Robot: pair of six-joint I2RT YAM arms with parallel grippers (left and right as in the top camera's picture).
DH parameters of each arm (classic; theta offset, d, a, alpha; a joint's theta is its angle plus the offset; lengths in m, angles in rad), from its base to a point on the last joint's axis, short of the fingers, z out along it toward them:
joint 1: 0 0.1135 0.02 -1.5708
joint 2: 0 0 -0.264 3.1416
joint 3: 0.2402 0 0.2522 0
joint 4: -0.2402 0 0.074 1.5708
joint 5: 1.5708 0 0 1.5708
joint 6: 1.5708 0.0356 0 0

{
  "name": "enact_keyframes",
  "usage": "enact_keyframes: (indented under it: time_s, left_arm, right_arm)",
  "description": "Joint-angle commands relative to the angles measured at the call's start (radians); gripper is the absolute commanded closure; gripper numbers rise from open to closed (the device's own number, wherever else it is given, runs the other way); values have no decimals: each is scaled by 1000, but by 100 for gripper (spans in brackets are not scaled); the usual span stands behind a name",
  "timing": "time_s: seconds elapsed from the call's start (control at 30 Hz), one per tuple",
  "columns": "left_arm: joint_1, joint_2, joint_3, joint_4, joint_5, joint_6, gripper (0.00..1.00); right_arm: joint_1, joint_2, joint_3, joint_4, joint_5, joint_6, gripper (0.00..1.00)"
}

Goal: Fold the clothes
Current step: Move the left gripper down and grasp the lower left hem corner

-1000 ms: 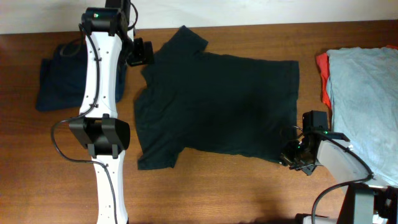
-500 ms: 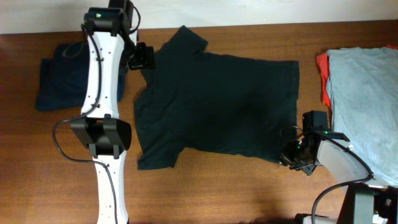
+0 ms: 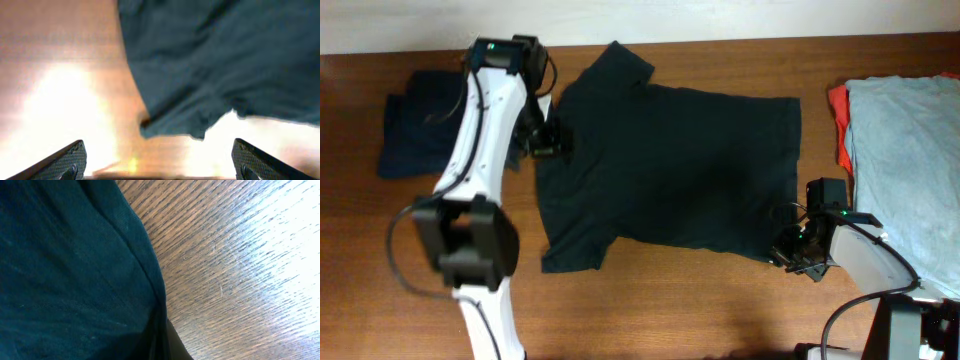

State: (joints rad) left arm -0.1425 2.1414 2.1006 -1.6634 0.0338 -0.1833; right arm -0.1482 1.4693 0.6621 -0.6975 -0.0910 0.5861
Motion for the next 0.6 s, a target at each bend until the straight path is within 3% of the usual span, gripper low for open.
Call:
enact_keyframes:
  time_s: [0.0,0.2,0.37,0.57]
  left_arm:
    - [-19,-186,-198,55,-18,-45,7]
    - [-18,-384,-587,246,5,-82,7]
    - [-18,-431,-840,445,19,-116,7]
    - [-18,-421,-1024,633,34,-120,28]
  right_arm:
    - [3,23,-13,-5,35,-5,96]
    - [3,22,-13,-5,35,-5,96]
    - [3,22,-13,-4,33,-5,96]
    - [3,23,-13,-3,32,-5,96]
